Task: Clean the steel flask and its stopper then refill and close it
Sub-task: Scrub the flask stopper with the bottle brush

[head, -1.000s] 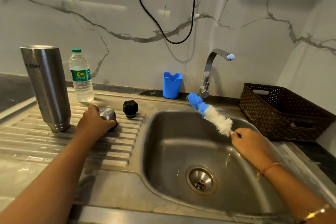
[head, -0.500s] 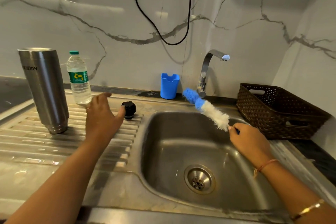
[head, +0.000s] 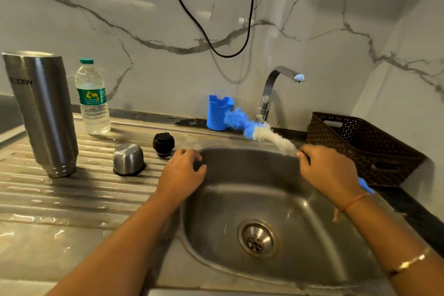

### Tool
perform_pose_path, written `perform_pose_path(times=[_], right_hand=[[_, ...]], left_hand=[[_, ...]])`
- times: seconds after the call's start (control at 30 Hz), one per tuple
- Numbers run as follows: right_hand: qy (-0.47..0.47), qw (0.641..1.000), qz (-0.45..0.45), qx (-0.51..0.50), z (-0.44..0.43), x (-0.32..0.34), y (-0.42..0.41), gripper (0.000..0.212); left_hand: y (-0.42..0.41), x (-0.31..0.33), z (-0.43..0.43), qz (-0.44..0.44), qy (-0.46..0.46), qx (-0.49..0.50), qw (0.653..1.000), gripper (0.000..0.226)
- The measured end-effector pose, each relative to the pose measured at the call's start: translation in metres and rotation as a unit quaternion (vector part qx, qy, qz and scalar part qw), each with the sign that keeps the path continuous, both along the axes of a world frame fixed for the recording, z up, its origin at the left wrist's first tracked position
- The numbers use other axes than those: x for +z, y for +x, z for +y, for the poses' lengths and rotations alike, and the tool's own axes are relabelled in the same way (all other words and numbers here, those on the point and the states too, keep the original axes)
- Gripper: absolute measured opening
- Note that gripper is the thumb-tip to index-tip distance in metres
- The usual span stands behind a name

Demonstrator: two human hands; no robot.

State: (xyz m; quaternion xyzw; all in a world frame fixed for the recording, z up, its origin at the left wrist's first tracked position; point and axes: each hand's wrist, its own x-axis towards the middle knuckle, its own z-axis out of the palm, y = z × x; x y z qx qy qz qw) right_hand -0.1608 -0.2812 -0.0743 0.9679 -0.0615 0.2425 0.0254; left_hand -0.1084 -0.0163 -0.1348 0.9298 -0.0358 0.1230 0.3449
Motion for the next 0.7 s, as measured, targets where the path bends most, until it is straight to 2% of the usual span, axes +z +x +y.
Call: perform_pose_path(times=[0.27, 0.53, 0.7], right_hand=[[-0.164, 0.985, -0.053, 0.014, 0.038, 0.088, 0.066, 0.023], [-0.313, 0.95, 0.013, 0.002, 0.058, 0.133, 0.118, 0.018], [-0.406, 0.914, -0.006, 0.012, 0.07, 0.145, 0.148, 0.016]], left_hand=[[0.008, -0.006, 0.008, -0.023, -0.028, -0.011, 0.999, 0.02], [0.012, -0.011, 0.008, -0.037, -0.037, -0.01, 0.999, 0.019], [0.013, -0.016, 0.005, -0.071, -0.05, -0.005, 0.996, 0.019]])
